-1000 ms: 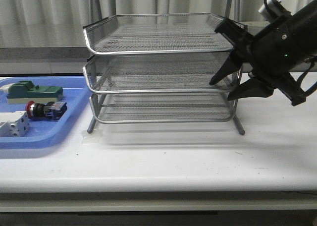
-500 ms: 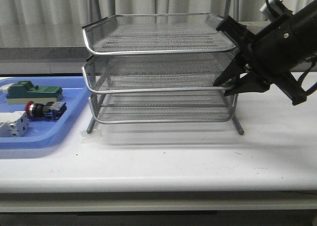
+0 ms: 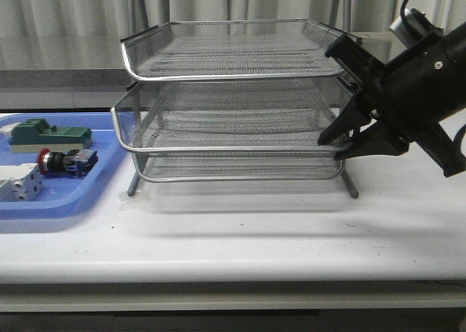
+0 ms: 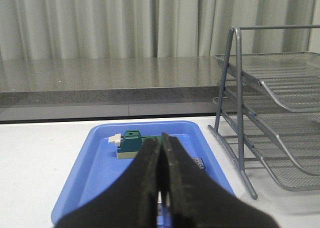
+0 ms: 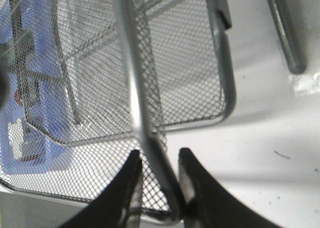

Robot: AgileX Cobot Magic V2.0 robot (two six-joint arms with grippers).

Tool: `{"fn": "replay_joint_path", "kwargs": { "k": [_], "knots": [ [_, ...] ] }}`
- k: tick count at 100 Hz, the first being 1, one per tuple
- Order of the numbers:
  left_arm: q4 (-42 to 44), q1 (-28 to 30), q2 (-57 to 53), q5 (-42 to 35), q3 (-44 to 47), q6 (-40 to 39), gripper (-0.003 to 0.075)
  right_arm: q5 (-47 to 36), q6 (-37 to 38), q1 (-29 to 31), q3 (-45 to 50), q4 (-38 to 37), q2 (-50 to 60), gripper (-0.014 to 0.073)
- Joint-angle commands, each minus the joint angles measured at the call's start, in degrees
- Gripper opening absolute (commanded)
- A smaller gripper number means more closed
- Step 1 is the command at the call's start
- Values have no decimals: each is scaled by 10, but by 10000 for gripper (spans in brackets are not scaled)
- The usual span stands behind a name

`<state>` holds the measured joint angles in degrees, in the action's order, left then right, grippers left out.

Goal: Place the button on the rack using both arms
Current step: 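Pull the middle wire tier toward the robot with the right gripper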

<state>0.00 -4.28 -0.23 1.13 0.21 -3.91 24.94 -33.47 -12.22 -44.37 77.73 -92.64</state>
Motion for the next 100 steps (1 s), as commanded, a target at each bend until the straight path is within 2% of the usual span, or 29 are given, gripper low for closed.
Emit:
{"fn": "replay_joint_path", "kwargs": {
  "k": [1,40,73,85,100],
  "knots": [
    [-4,1,-19,-47,19,0,-20,21,-18,-14,32,-55,27,109],
    [-4,1,-19,-47,19,0,-20,-4,-18,-41,144,-55,121,109],
    [-4,1,-19,-47,19,0,-20,-4,-20,-41,157,-60,145,120],
    [-4,1,-19,-47,19,0,-20,1,-46,-41,157,-60,145,227],
    [-4,1,-19,-47,19,0,-20,24,-67,-41,157,-60,150,432]
  ]
}}
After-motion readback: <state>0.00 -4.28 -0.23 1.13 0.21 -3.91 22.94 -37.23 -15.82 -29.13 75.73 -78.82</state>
